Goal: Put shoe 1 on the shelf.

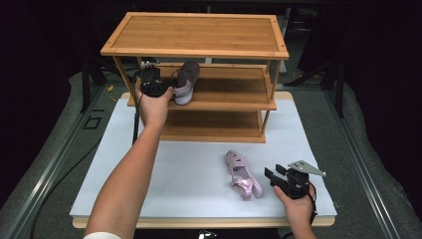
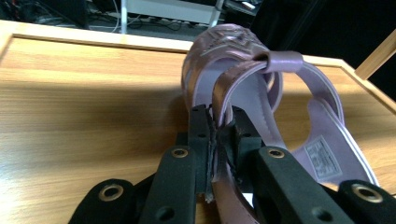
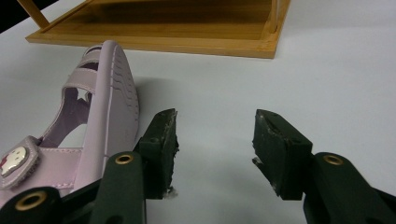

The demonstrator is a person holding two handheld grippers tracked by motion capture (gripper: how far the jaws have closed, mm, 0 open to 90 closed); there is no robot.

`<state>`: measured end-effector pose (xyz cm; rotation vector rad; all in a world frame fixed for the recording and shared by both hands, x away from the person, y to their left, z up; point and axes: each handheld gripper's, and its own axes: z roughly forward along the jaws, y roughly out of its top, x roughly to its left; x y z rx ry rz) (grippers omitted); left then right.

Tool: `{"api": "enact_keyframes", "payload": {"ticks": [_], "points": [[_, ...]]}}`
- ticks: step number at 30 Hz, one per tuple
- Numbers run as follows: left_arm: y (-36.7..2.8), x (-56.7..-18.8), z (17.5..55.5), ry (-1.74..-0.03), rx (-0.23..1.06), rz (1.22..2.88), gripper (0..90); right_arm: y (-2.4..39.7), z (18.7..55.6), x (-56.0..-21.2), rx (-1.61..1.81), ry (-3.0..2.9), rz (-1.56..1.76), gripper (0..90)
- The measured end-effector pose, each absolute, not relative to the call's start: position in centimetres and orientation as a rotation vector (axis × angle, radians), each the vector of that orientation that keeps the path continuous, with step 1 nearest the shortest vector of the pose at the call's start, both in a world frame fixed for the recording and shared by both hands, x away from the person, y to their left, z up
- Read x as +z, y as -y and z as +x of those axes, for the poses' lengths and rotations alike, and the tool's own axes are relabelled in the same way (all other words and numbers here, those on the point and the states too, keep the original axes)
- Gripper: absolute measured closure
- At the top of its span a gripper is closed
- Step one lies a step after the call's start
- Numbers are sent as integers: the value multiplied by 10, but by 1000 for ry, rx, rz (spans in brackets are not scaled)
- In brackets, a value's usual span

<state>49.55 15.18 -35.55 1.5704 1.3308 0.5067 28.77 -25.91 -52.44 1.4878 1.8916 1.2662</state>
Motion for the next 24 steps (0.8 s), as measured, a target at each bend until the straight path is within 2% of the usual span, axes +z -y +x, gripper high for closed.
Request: {"api": "enact_keyframes", "payload": {"ticks": [5,10,14,24], "points": [[-146,-354,498,-1332,501,1579,798,259,288,-525,1270,-1895,1490,492],[-145,-353,499,-1331,456,1561,740,259,288,-525,1271,-1894,1486,492],[-148,-350,496,-1298,453,1536,628,259,289,-525,1273,-1897,1485,492],[-151,-342,483,-1229,468,1572,498,258,288,-524,1265,-1898,1480,492]]}}
